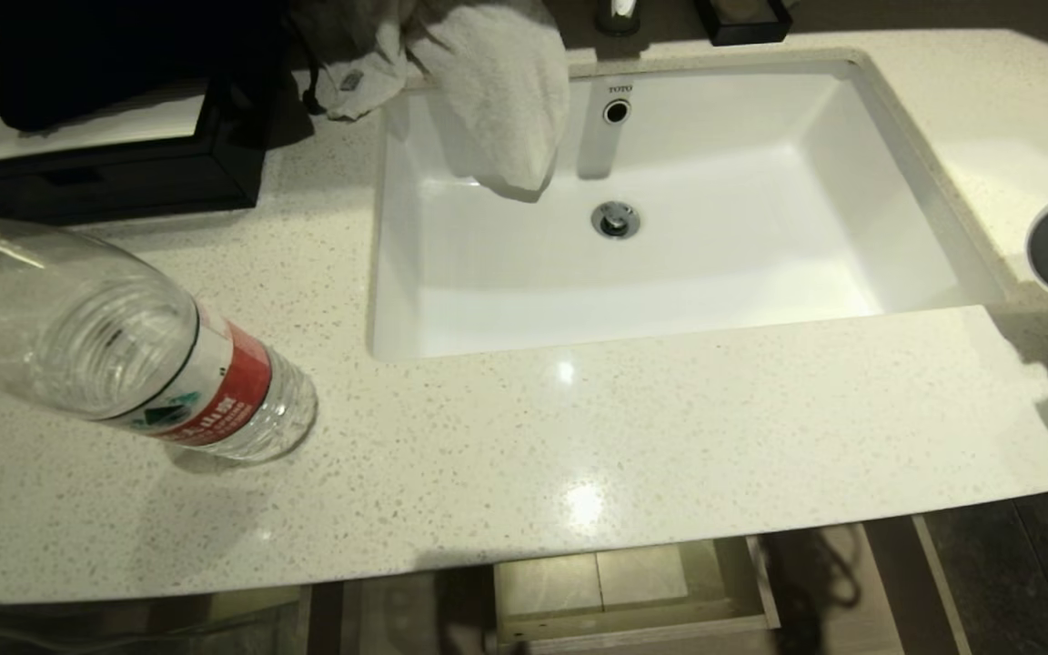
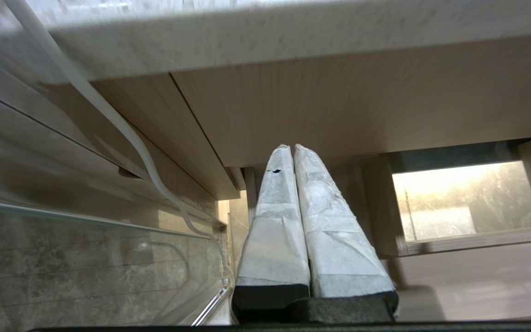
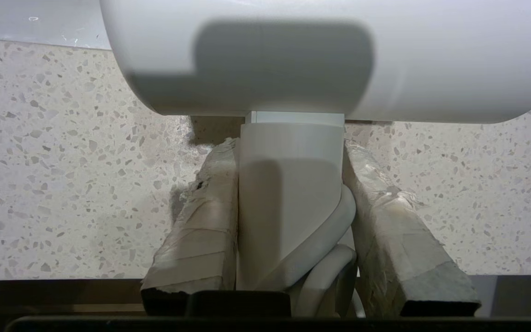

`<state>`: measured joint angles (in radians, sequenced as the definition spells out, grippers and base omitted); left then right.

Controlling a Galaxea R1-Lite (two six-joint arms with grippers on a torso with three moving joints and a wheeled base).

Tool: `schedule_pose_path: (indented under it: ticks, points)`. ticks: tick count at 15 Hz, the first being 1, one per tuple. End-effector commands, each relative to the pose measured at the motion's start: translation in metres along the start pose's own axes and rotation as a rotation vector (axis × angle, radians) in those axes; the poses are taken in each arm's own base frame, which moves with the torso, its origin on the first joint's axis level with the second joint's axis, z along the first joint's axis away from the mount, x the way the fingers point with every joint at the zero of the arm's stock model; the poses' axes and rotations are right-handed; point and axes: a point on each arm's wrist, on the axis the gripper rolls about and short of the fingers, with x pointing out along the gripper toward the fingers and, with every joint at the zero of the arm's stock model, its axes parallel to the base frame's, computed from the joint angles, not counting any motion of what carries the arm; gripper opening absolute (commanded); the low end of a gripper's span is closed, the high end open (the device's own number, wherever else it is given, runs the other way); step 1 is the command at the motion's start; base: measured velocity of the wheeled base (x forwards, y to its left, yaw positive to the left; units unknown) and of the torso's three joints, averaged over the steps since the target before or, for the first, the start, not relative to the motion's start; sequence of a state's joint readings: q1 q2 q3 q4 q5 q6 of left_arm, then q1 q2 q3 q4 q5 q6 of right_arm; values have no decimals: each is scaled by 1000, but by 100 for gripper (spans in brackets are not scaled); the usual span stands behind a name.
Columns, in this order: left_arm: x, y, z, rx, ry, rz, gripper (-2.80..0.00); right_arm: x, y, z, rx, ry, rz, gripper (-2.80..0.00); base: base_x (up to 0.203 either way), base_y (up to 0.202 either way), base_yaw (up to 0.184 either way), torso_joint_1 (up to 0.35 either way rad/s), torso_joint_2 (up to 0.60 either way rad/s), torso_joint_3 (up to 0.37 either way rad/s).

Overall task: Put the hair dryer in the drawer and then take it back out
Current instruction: Put it into the drawer

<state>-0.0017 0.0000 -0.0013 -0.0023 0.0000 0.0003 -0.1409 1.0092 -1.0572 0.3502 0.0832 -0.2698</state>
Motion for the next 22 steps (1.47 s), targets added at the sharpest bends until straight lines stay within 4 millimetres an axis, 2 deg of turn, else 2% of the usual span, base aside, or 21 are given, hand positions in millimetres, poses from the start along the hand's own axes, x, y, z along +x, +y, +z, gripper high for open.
schedule_pose_path:
  ticks: [1, 12, 22]
  points:
    - [0, 0, 0, 0, -1, 0, -280, -6, 1, -2, -3, -11, 0, -280, 0, 0, 0, -139, 372, 235]
    - [0, 0, 0, 0, 1, 0, -280, -6, 2, -3, -7, -27, -2, -280, 0, 0, 0, -31, 61, 28]
    - [0, 0, 0, 0, 0, 0, -280, -12, 5, -12, -10, -42, -3, -280, 0, 0, 0, -347, 215, -129]
